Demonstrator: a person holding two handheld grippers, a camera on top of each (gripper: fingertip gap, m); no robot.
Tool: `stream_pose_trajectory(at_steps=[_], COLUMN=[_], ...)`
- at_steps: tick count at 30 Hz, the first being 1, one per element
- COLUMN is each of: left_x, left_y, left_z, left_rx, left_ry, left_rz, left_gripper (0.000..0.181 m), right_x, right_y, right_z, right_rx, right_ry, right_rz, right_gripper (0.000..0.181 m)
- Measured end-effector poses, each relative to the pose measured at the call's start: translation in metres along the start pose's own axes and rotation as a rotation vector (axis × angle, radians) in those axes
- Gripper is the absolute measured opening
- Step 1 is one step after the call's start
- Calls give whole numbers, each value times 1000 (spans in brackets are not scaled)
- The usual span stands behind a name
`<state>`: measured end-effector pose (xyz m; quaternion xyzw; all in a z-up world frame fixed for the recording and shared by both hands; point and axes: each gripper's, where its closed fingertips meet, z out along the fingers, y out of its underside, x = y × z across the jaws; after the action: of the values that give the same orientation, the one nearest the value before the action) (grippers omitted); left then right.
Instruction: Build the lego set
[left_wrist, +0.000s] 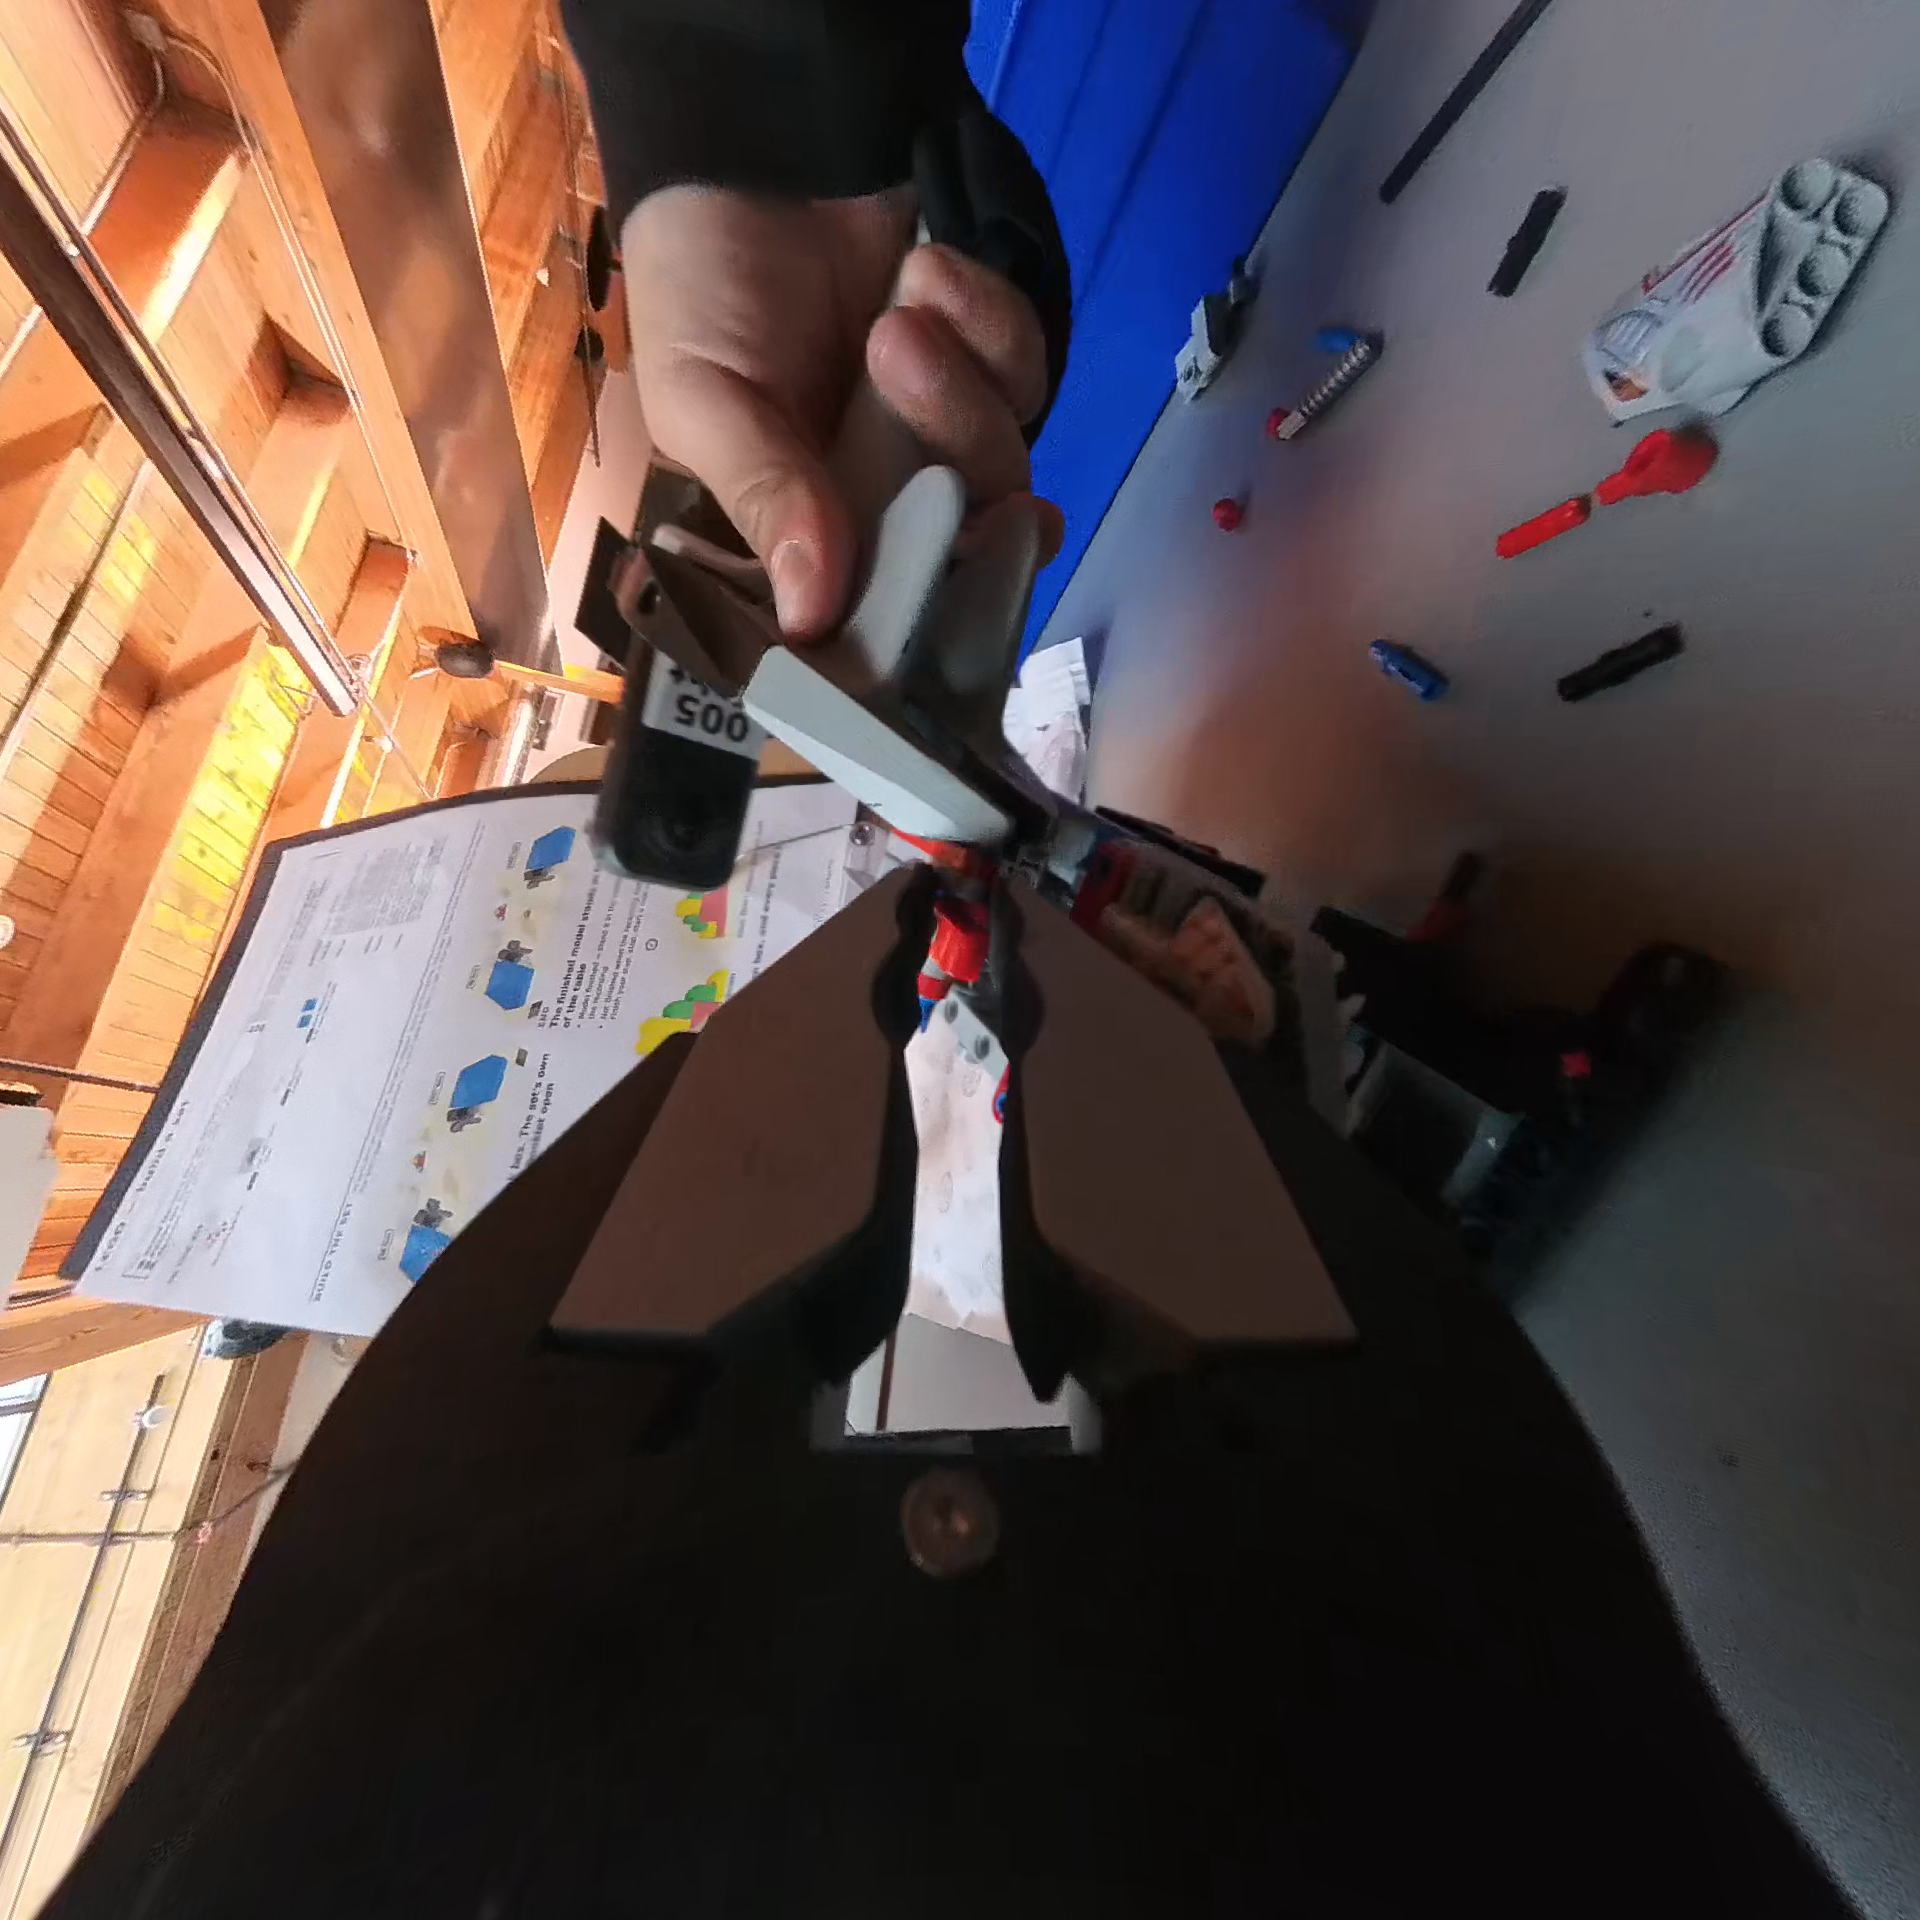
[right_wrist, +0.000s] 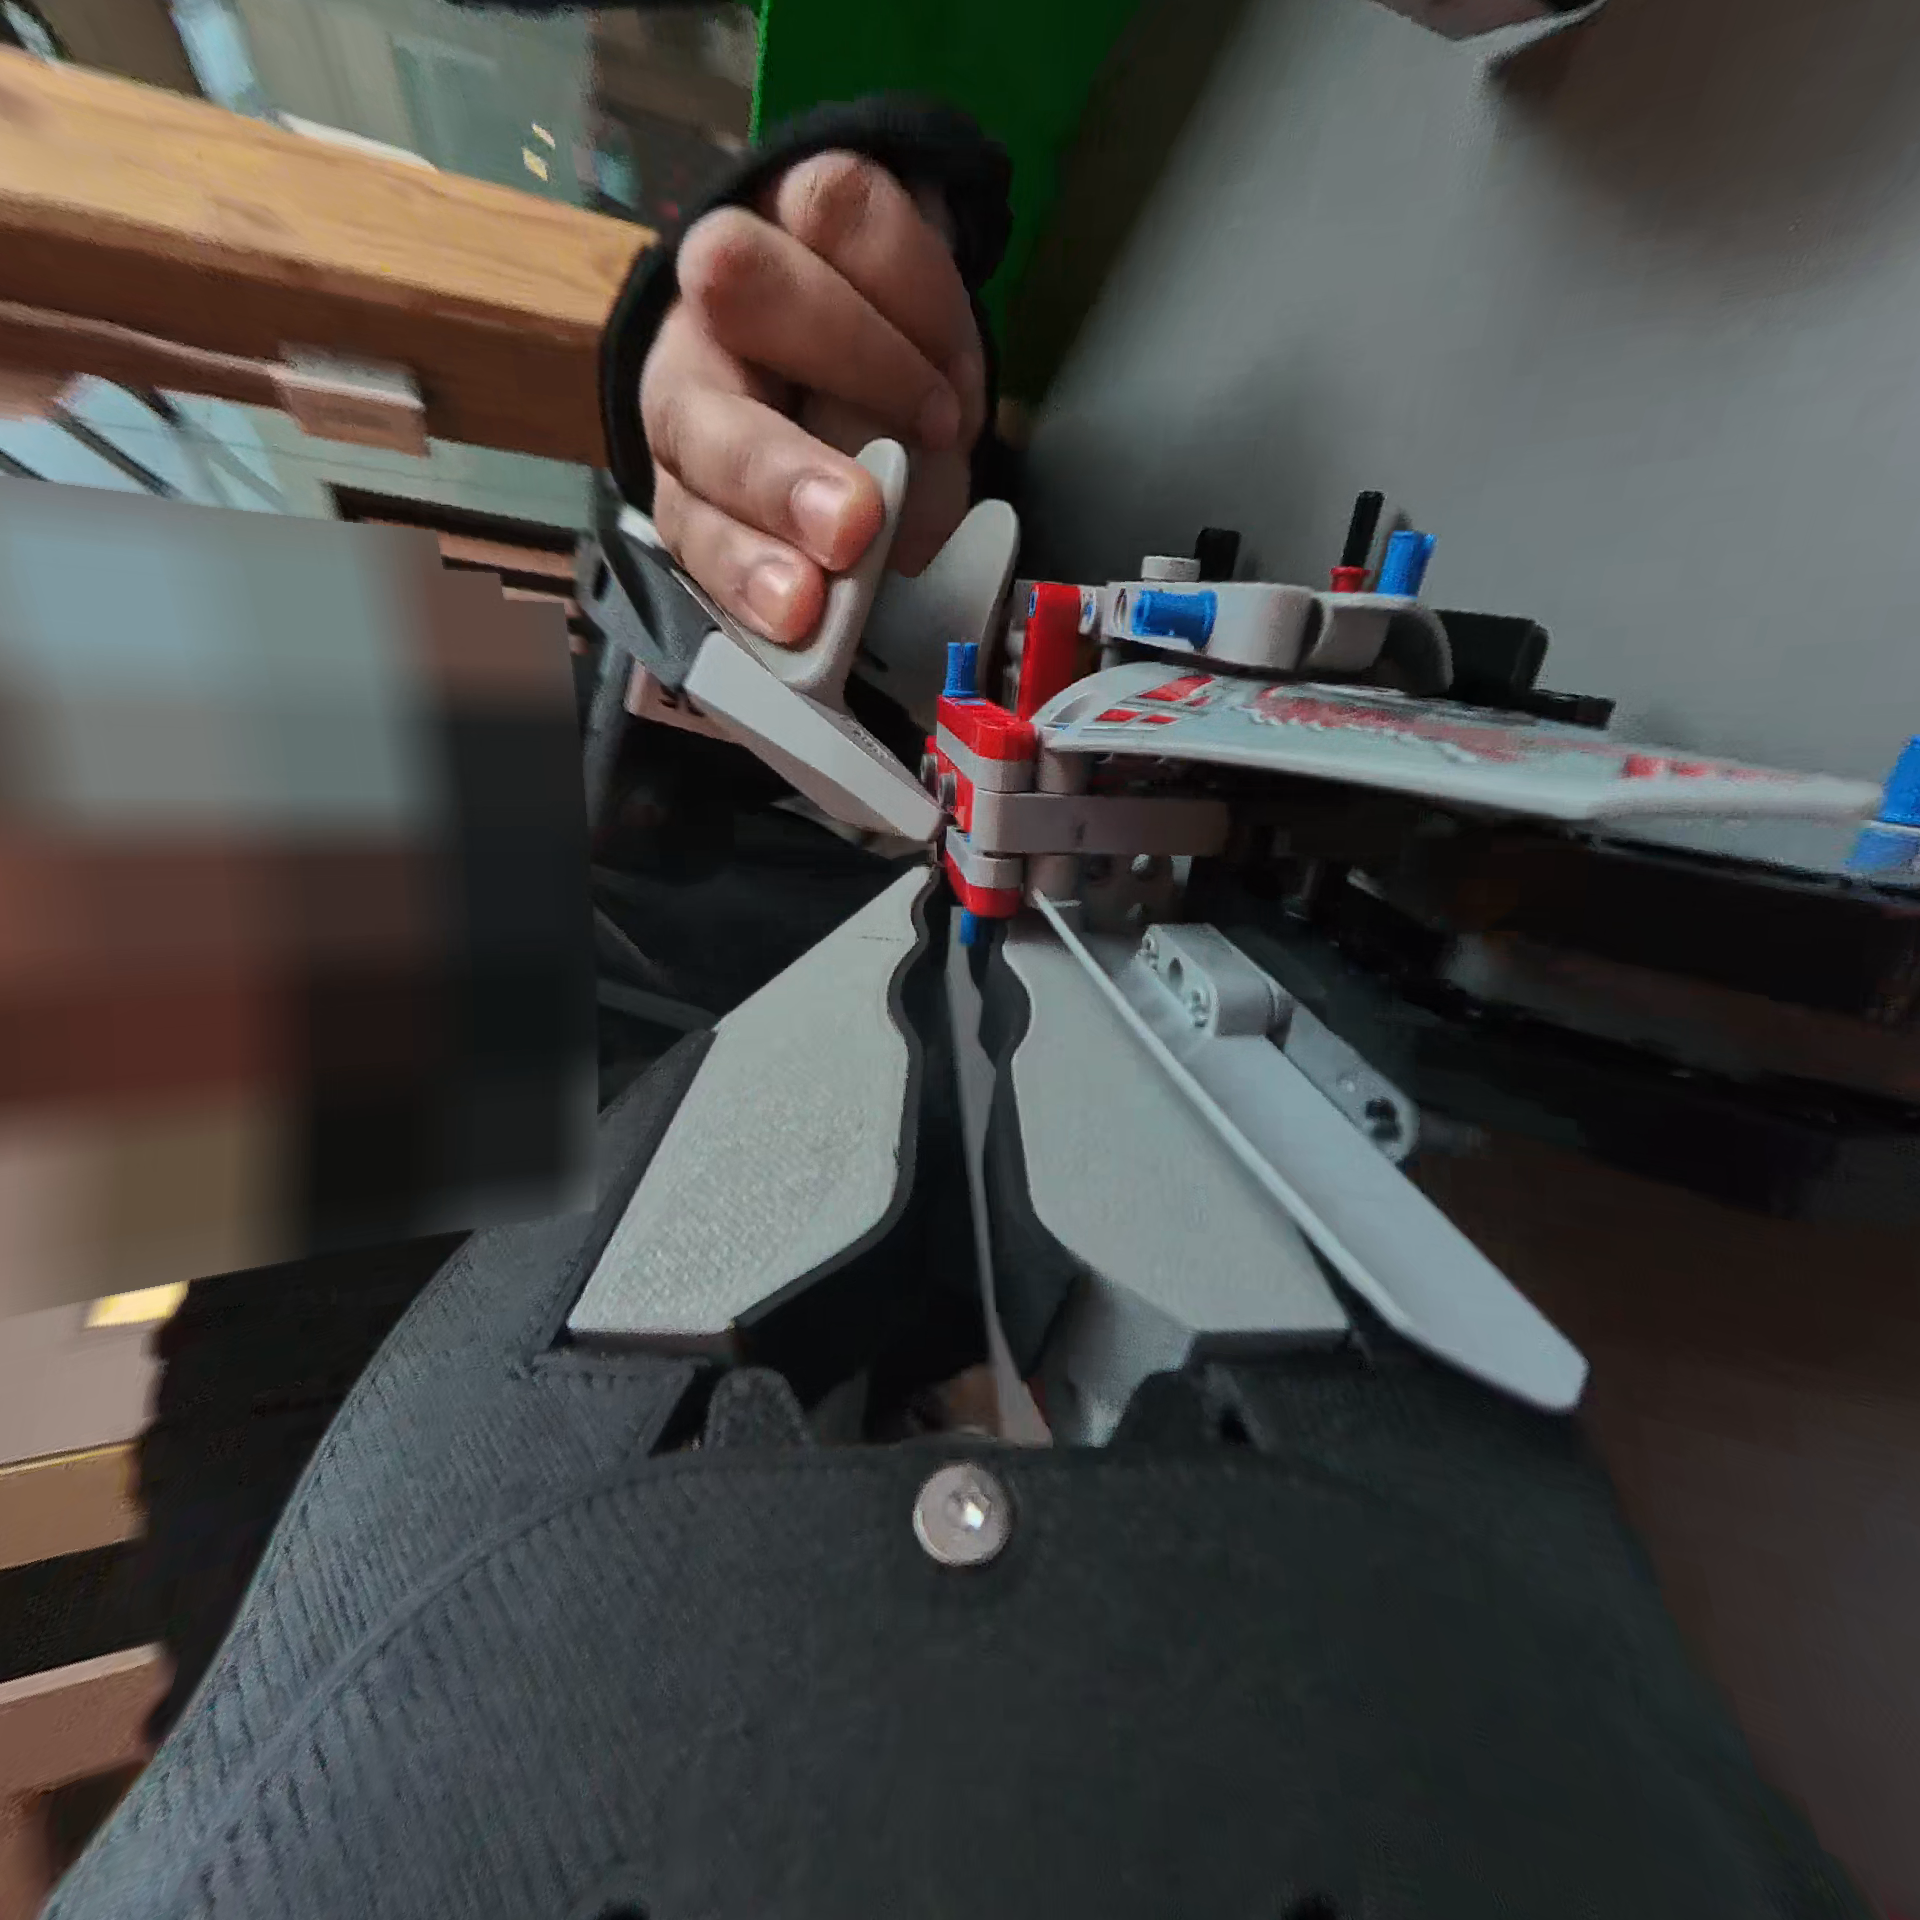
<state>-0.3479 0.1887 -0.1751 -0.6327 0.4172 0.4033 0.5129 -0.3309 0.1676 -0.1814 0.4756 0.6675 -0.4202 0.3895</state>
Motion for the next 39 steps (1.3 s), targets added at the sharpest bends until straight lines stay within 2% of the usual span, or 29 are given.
stream_pose_trajectory(at_steps=[5,6,10,17,23,30,34,35,36,39], left_x=[-4,-4,-6,-4,-4,-4,-4,-4,-5,-5], left_y=[-5,-6,-12,-18,-19,-23,-24,-25,-25,-26], left_z=[1,2,1,1,0,0,-1,-2,-2,-3], left_rx=[17,9,48,58,58,72,83,94,102,108], left_ry=[-22,-29,-17,-10,-14,-17,-12,-6,-2,3], left_rz=[-56,-57,-107,-92,-71,-69,-85,-98,-110,-124], left_gripper=[8,8,8,8,9,8,8,13,8,9], right_x=[-2,-2,-4,-5,-2,-5,-4,-5,-5,-4], right_y=[5,6,10,17,18,23,24,24,24,25], right_z=[-3,-4,-5,-6,-6,-7,-7,-7,-7,-8], right_rx=[-12,-12,-15,-17,-23,-30,-56,-67,-77,-94], right_ry=[113,131,185,199,277,262,289,299,312,335], right_rz=[-106,-121,-182,-235,-314,-280,-296,-303,-312,-319], right_gripper=[6,0,1,1,0,1,1,1,1,1])
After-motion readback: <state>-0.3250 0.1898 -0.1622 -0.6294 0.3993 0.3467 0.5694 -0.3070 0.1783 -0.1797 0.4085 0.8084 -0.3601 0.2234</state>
